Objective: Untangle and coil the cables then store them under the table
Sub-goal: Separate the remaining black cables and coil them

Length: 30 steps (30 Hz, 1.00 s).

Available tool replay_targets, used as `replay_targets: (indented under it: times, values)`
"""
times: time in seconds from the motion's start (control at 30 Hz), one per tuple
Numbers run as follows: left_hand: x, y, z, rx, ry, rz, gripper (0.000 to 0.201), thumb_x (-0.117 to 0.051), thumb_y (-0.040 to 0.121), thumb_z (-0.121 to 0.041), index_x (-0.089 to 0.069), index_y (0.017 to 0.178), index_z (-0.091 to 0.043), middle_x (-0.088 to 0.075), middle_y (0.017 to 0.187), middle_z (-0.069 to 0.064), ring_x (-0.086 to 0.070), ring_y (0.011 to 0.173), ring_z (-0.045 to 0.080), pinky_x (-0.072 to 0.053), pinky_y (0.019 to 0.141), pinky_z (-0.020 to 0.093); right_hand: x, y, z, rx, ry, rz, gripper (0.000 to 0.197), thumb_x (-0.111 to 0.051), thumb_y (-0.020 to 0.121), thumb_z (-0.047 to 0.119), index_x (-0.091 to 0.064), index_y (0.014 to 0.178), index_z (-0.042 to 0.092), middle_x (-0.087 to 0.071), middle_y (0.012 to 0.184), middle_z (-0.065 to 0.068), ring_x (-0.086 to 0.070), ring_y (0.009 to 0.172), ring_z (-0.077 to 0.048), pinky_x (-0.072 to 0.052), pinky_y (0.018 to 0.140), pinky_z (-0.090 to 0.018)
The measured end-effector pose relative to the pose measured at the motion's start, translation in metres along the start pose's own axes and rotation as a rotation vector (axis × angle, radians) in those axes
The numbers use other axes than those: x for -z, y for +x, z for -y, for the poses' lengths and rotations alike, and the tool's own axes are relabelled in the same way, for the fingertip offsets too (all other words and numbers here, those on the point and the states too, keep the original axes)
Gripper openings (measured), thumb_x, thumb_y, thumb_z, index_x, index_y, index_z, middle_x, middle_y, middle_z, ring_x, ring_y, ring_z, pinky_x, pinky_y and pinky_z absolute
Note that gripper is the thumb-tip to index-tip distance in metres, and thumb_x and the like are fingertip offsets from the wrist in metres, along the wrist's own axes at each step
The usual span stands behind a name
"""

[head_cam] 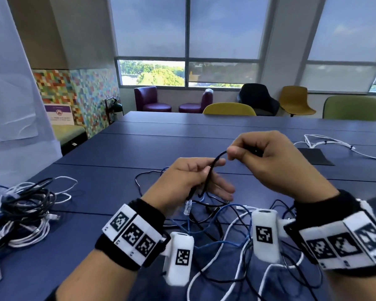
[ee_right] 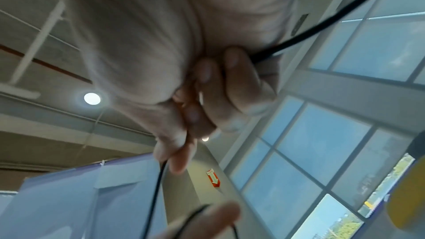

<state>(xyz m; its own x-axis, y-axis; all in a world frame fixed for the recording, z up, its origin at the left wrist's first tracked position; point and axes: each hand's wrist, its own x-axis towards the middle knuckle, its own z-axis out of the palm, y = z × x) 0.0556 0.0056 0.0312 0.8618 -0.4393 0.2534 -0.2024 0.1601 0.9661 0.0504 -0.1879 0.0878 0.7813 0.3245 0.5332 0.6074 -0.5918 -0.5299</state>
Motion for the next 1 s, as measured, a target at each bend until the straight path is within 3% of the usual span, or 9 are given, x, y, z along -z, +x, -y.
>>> replay_targets:
  times: [0.13,0.3,0.37,0.47,0.57,0.63,0.77,0.9,1.0]
  values:
    - [0.002,-0.007,0.005,0.002,-0.227,0.056,0.036,-0.036,0.101,-0.008,-0.052,0.129,0.009,-0.058,0.059,0.014,-0.047,0.04,0.014,-0.034,0.106,0.065,-0.016,0.006,-0.022,-0.033,0.068,-0.188,0.022,-0.068,0.088,0.035,-0.07,0.072,0.022,-0.055,0.056,-0.011,-0.038,0.048,-0.015,-0.031,0.047,-0.024]
    - [0.001,-0.009,0.007,-0.044,-0.514,0.116,0.043,-0.037,0.102,-0.015,-0.044,0.133,0.014,-0.039,0.046,-0.001,-0.019,0.037,0.011,-0.04,0.103,0.061,-0.041,0.008,-0.042,-0.073,0.068,-0.213,0.016,-0.065,0.092,0.03,-0.075,0.083,0.023,-0.065,0.064,-0.003,-0.05,0.056,-0.011,-0.041,0.053,-0.027]
    - [0.002,-0.01,0.006,-0.087,-0.609,0.068,0.046,-0.038,0.101,-0.016,-0.04,0.135,0.015,-0.039,0.046,-0.003,-0.02,0.037,0.009,-0.042,0.102,0.057,-0.047,0.008,-0.047,-0.092,0.038,-0.163,0.014,-0.062,0.095,0.027,-0.076,0.093,0.025,-0.069,0.07,0.002,-0.058,0.061,-0.01,-0.047,0.059,-0.029]
    - [0.006,-0.009,0.006,-0.14,-0.693,-0.068,0.047,-0.037,0.102,-0.017,-0.037,0.136,0.015,-0.043,0.05,-0.003,-0.03,0.036,0.005,-0.047,0.099,0.051,-0.054,0.007,-0.045,-0.107,-0.016,-0.004,0.02,-0.057,0.098,0.023,-0.074,0.109,0.024,-0.06,0.065,0.019,-0.054,0.053,0.006,-0.037,0.053,-0.009]
    - [0.008,-0.006,0.01,-0.17,-0.74,-0.246,0.042,-0.038,0.101,-0.018,-0.042,0.131,0.013,-0.048,0.06,0.0,-0.038,0.039,0.005,-0.052,0.095,0.049,-0.063,0.004,-0.036,-0.074,-0.169,0.174,0.022,-0.052,0.1,0.026,-0.07,0.095,0.037,-0.052,0.061,0.016,-0.047,0.056,-0.003,-0.045,0.061,-0.029]
    - [0.008,-0.004,0.011,-0.203,-0.749,-0.319,0.038,-0.038,0.101,-0.017,-0.045,0.126,0.011,-0.056,0.065,0.002,-0.051,0.046,0.008,-0.055,0.09,0.048,-0.069,0.002,-0.029,-0.085,-0.28,0.287,0.025,-0.051,0.1,0.027,-0.061,0.077,0.03,-0.042,0.057,0.011,-0.039,0.057,-0.013,-0.039,0.062,-0.032]
    - [0.012,-0.001,0.012,-0.267,-0.684,-0.39,0.03,-0.034,0.103,-0.014,-0.044,0.125,0.003,-0.071,0.078,0.01,-0.073,0.077,0.027,-0.054,0.09,0.051,-0.072,-0.005,-0.007,-0.109,-0.363,0.508,0.041,-0.053,0.098,0.028,-0.044,0.06,0.019,-0.045,0.059,0.002,-0.038,0.053,-0.015,-0.036,0.056,-0.034]
    - [0.011,-0.001,0.016,-0.244,-0.362,-0.45,0.025,-0.034,0.104,-0.01,-0.043,0.127,-0.003,-0.074,0.096,0.017,-0.071,0.092,0.038,-0.055,0.091,0.044,-0.06,-0.014,0.018,-0.111,-0.337,0.615,0.023,-0.05,0.098,0.025,-0.061,0.09,0.007,-0.064,0.085,-0.007,-0.049,0.056,-0.013,-0.042,0.056,-0.027]
    - [0.006,-0.002,0.022,-0.251,0.025,-0.433,0.04,-0.034,0.104,-0.005,-0.036,0.144,-0.011,-0.076,0.092,0.009,-0.073,0.088,0.029,-0.055,0.088,0.031,-0.046,-0.016,0.028,-0.139,-0.299,0.621,0.02,-0.051,0.096,0.023,-0.066,0.095,0.011,-0.065,0.082,-0.001,-0.061,0.058,-0.014,-0.051,0.057,-0.026]
